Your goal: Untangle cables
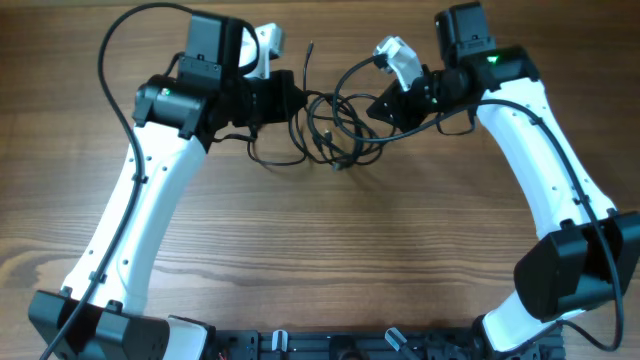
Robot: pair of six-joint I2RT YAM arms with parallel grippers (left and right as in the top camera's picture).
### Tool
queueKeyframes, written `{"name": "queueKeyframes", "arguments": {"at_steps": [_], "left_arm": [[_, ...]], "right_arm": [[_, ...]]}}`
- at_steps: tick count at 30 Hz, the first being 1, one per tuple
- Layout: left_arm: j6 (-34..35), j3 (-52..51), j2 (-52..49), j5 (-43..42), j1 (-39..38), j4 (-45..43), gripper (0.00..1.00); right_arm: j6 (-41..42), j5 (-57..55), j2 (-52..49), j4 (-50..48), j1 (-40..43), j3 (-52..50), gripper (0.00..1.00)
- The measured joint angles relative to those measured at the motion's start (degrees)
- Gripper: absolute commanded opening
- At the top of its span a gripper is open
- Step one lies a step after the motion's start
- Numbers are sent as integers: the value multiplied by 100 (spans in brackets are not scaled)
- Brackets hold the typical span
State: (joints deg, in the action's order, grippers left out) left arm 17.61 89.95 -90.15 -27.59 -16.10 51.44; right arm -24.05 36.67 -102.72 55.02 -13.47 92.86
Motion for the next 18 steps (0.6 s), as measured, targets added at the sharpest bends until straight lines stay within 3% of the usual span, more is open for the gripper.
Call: {"name": "queueKeyframes", "arguments": {"at_steps": [4,11,15,18], "left_arm": [[15,0,2,435,289,26,4],[424,0,-70,2634,472,393,4],[568,0,-391,3112,531,518,4],[717,2,-570,3003,573,557,4]], "right_arm": [[973,61,-2,-330,37,76,4],[2465,170,850,-778,55,590,4],[3366,15,1947,-990,234,780,4],[4044,-614,2468,-507,483,787,4]]}}
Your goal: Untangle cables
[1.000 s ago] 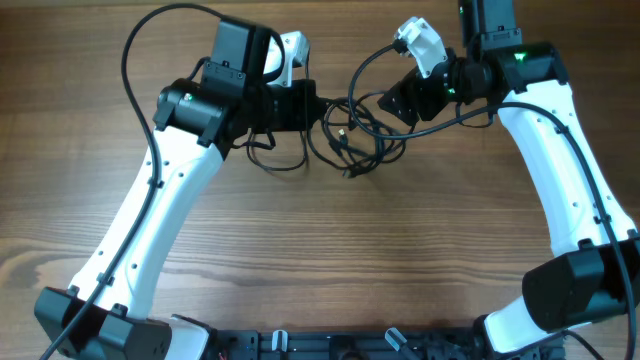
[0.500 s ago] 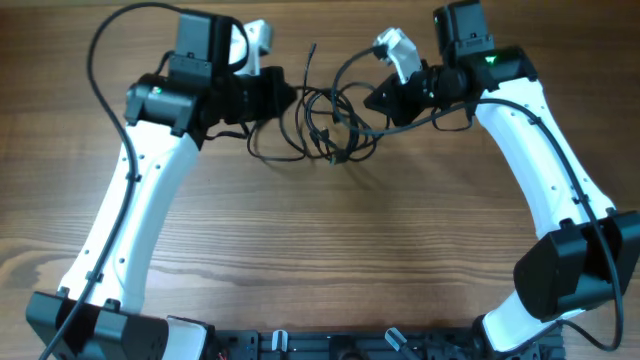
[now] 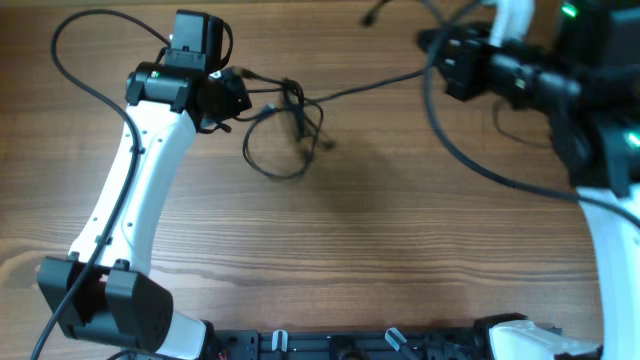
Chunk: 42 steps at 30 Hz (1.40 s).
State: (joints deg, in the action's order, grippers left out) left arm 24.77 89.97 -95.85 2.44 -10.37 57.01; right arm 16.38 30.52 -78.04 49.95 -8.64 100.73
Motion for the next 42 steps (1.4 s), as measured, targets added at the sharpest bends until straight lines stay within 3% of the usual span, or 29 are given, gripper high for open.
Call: {"name": "queueKeyframes", "arguments": {"at_steps": [8,12,14,17,20,23,27,29,34,42], "left_arm": [[127,20,4,-247,11,-61,4],[103,22,4,-380,11,-136,4],[0,22,4,-413,15,-201,4],[-280,20,4,-468,142,-313,4],[-667,17,28,-894,317,-522,4],[-960,13,240,-1777,319,-920,4],[-894,13,601,-2577,315,-1204,4],[-769,13,651,-2776,315,-1257,4],[-675,13,651,-2905,315,-1300,4],[-645,13,651,-2940,315,-1314,4]], "right_arm": [[1469,-2015,-177,1967,94,-15,4],[1764,-2494,-501,2511,94,-11,7],[1585,-2564,-693,2573,103,-11,17],[767,-2472,-968,2450,251,-11,50],[-280,-1827,-1213,2238,361,-11,65],[-1032,-811,-1327,1869,350,-11,67],[-1255,201,-1327,1399,267,-9,68],[-1093,444,-1327,1283,79,-9,73],[-424,234,-1554,1235,-525,-7,73],[866,-166,-2798,756,-1397,-7,68]]}}
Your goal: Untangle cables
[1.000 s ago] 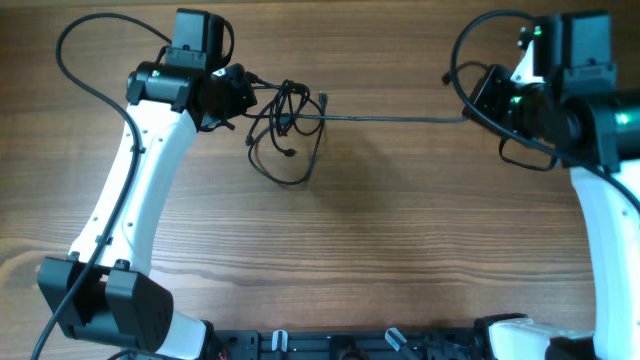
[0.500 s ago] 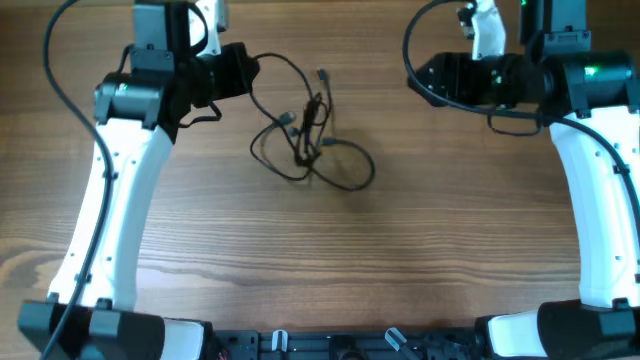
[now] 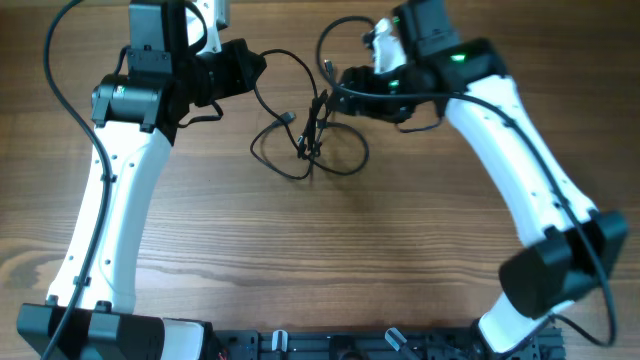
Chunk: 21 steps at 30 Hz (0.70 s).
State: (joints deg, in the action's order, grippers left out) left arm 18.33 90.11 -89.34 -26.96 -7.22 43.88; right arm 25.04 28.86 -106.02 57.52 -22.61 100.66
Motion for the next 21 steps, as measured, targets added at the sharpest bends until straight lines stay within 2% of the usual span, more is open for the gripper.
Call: {"name": "queueKeyframes", "arguments": {"at_steps": [4,8,10,13,14,17,21], "left_arm": [[0,0,0,-2,0,-4,4],[0,0,0,-4,0,-2,4],[0,0,0,-7,0,-2,4],[0,0,0,-17,0,-2,4],[0,0,0,-17,0,-2,4],[0,0,0,17,0,44,4],[0,0,0,568,-13,415,4]], "right_arm": [[457,-87,-503,-420,-267,0,65],[815,-116,-953,-927,-481,0,56],[935,-118,-1058,-1064,-540,0,43],[1058,-157,-1189,-1134,-605,0,8],[1073,-216,-1196,-1132,-608,0,4],[977,-306,-1196,-1110,-562,0,5],[557,-321,-1117,-903,-319,0,4]]}}
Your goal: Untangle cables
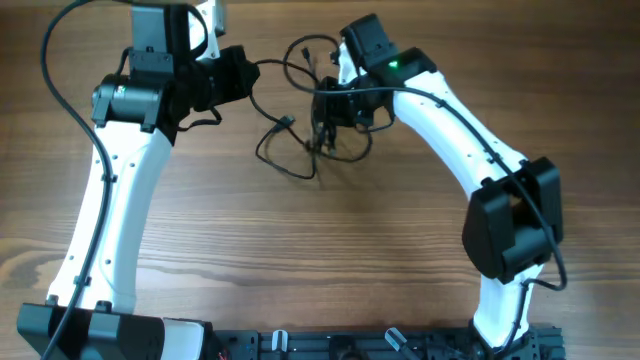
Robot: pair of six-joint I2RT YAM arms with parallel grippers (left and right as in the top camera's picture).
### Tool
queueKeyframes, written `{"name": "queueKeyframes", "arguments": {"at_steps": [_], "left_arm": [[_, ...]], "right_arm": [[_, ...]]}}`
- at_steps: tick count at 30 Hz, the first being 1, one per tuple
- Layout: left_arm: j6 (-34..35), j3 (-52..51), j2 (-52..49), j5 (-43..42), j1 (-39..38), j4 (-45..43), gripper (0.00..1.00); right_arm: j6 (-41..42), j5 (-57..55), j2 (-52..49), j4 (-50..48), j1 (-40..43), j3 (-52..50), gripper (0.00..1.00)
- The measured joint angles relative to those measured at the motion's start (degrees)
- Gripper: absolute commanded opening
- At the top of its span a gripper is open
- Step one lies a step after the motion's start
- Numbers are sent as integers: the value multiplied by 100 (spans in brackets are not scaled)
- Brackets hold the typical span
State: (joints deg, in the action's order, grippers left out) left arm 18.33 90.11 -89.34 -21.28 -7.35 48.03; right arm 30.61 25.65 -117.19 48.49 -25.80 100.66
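Note:
Thin black cables [283, 166] lie in a loose tangle on the wooden table, just behind its middle. My left gripper [247, 72] sits at the tangle's upper left, shut on a cable end that runs down into the knot. Directly over the knot's top is my right gripper [322, 103]. It looks shut on a cable, and a small loop [300, 45] of that cable rises behind it. The dark fingers blend with the cables, so the exact hold is hard to see.
The wooden table [330, 260] stretches toward the front. Both white arms reach in from the front corners, and each carries its own black supply cable [60, 60] along its outer side. A dark rail [330, 345] runs along the front edge.
My right gripper has moved left, from the tangle's right side to right above the knot, and the loop behind it came along. The left gripper has stayed put.
Both grippers first met at the tangle at the back of the table. Then they stood far apart with a cable stretched between them. Later both were back near the middle with the tangle looser, and now the right gripper is over the knot.

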Motion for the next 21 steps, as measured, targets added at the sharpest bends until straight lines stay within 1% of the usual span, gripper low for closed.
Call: {"name": "queueKeyframes", "arguments": {"at_steps": [1,2,5,7,11,14,17,19,21], "left_arm": [[0,0,0,197,-11,96,4],[0,0,0,535,-28,267,4],[0,0,0,1099,-79,442,4],[-2,0,0,1311,-192,452,4],[-4,4,0,1482,-299,457,4],[0,7,0,2232,-175,540,4],[0,7,0,3156,310,638,4],[0,7,0,3499,560,691,4],[-2,7,0,3646,706,713,4]], "right_arm": [[-221,0,133,76,107,-2,4],[-299,0,380,133,243,-2,4],[-601,61,1139,315,533,-2,4],[-728,133,1808,479,715,0,4],[-754,-31,2415,881,960,0,4],[-575,-994,2540,1322,1331,0,4],[-334,-2400,2557,1685,1843,-2,4],[-221,-2988,2559,1770,1987,0,4],[-195,-3158,2562,1766,2068,-2,4]]}}
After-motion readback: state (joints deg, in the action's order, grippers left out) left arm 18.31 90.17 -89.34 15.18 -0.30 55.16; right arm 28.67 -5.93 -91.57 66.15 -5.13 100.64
